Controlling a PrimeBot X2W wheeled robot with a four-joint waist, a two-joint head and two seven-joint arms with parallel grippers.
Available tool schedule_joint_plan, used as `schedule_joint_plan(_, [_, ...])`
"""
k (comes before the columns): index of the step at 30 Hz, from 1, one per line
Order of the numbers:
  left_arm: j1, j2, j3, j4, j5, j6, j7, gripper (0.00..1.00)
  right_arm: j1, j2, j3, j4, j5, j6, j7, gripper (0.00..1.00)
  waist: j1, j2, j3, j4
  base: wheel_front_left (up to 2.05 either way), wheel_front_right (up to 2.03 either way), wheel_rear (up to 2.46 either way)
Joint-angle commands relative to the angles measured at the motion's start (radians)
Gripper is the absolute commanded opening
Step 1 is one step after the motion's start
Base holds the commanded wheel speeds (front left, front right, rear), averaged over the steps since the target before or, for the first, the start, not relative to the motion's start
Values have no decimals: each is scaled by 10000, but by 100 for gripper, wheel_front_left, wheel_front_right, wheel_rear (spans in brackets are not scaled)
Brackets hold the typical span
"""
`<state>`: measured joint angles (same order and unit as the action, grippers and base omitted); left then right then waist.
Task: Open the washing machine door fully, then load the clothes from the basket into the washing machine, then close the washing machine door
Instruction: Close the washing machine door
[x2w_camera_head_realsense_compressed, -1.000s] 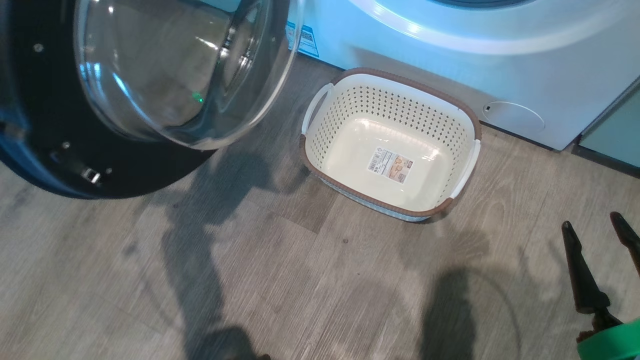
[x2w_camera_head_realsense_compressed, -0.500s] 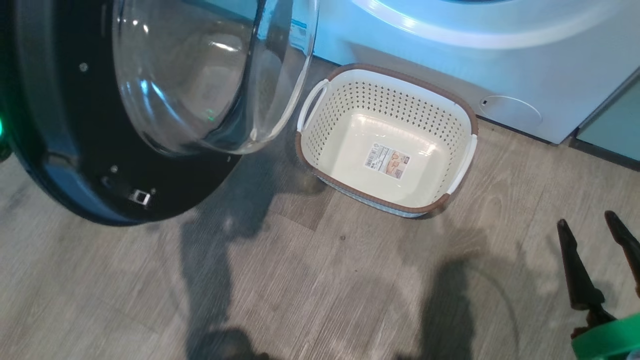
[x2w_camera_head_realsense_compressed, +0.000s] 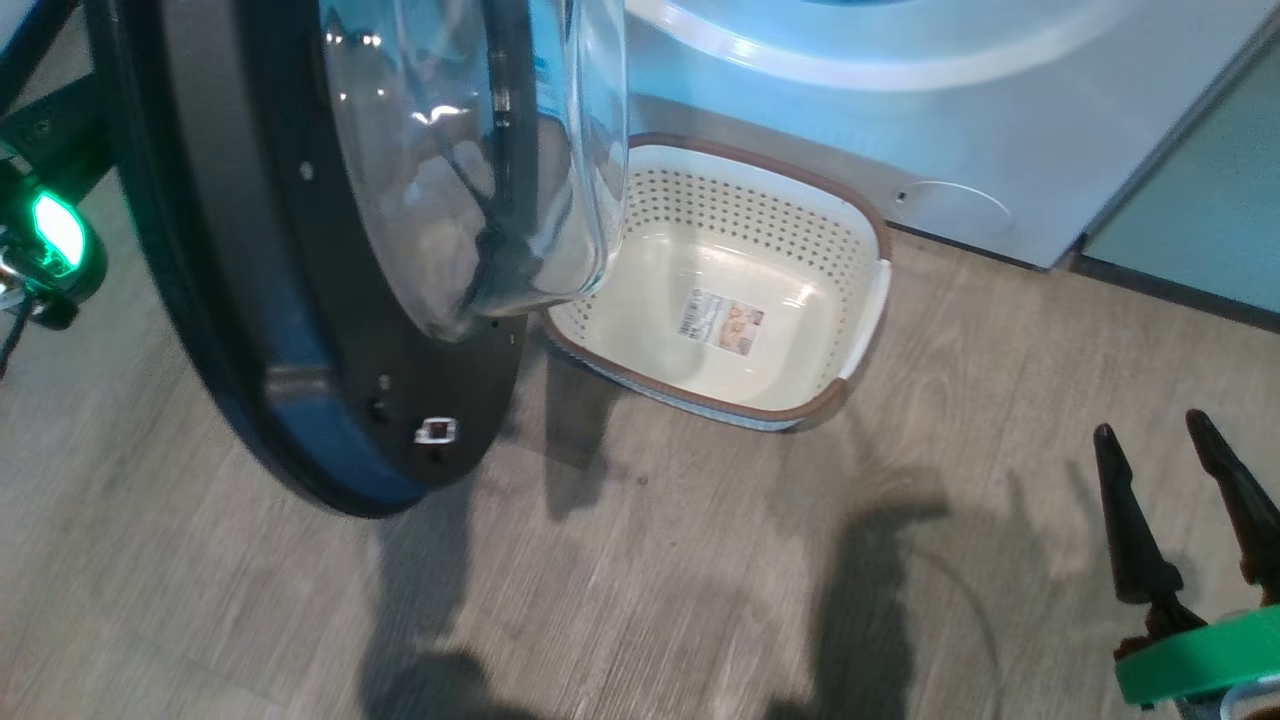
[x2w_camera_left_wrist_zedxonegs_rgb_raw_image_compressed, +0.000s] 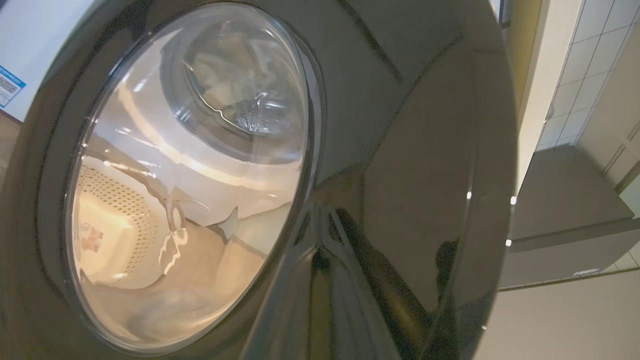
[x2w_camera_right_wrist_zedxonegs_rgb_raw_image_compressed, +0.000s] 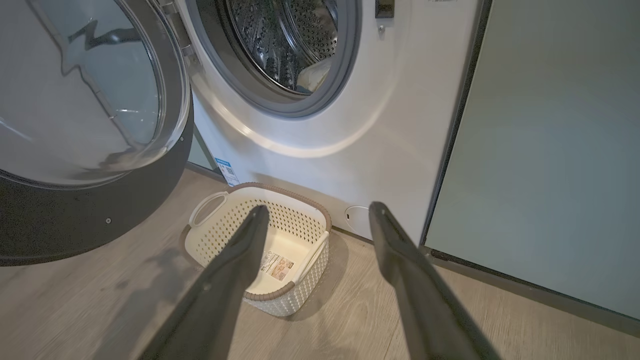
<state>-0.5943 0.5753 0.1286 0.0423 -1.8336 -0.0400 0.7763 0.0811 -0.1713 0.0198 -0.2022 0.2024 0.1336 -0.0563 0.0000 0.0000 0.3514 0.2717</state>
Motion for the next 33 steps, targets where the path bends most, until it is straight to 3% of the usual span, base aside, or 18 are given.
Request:
schedule_joint_plan(1, [-158, 469, 400, -474, -68, 22, 117, 0, -356, -21, 201, -237, 47, -29, -164, 100, 0, 0, 3, -204, 0, 0, 0])
schedule_joint_plan(17, [-522, -214, -308, -612, 344, 235, -198, 0, -771, 449, 461, 546, 136, -29, -912, 100, 0, 0, -121, -2014, 0, 0, 0])
schedule_joint_plan(33, [-1415, -906, -574, 230, 873, -18, -982, 0, -1167, 845, 640, 1225, 292, -29, -1574, 100, 0, 0, 271, -3753, 0, 0, 0])
